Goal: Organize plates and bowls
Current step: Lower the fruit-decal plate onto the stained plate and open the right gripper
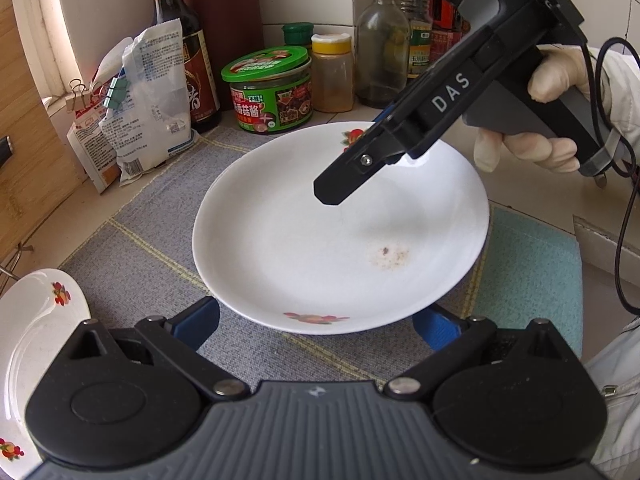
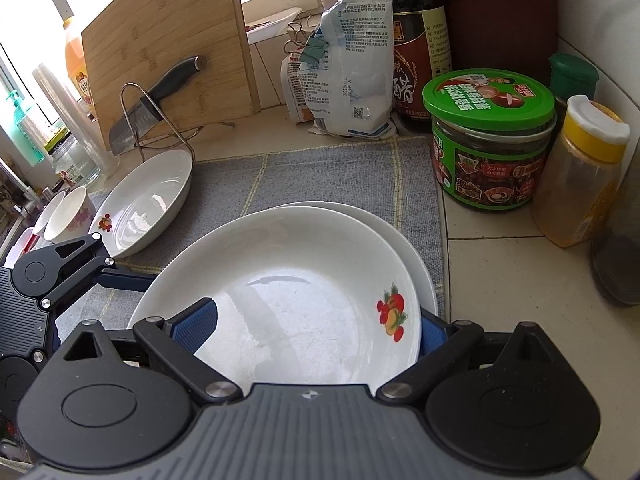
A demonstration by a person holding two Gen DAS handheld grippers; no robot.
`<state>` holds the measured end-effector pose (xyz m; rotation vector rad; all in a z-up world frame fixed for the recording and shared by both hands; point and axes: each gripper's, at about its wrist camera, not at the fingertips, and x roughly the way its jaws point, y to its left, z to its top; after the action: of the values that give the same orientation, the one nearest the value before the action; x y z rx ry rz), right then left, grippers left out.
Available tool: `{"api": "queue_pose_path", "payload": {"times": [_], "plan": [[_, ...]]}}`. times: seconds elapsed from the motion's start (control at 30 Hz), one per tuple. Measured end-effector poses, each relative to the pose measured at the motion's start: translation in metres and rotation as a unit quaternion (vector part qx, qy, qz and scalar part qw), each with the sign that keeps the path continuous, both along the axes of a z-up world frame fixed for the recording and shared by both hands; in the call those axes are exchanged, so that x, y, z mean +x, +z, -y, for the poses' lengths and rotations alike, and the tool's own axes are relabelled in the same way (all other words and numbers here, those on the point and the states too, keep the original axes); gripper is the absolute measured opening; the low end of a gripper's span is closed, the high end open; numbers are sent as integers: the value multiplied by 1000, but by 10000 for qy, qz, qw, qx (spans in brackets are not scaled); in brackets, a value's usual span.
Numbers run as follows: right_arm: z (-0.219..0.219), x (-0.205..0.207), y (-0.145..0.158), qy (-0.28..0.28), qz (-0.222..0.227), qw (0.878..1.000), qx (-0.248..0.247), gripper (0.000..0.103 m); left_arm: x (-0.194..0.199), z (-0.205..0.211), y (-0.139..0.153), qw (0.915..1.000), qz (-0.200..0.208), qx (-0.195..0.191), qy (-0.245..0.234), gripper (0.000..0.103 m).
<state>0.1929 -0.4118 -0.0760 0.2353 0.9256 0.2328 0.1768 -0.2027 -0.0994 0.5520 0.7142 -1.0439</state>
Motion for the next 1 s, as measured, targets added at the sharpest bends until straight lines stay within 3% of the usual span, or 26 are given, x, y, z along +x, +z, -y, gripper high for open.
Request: {"api": "queue_pose_path", "payload": {"times": [1.0], "plan": [[-13,-13,12,-340,-191,9961,-791,103,1,-6,-1,9998,-52,-187,63,102]]}}
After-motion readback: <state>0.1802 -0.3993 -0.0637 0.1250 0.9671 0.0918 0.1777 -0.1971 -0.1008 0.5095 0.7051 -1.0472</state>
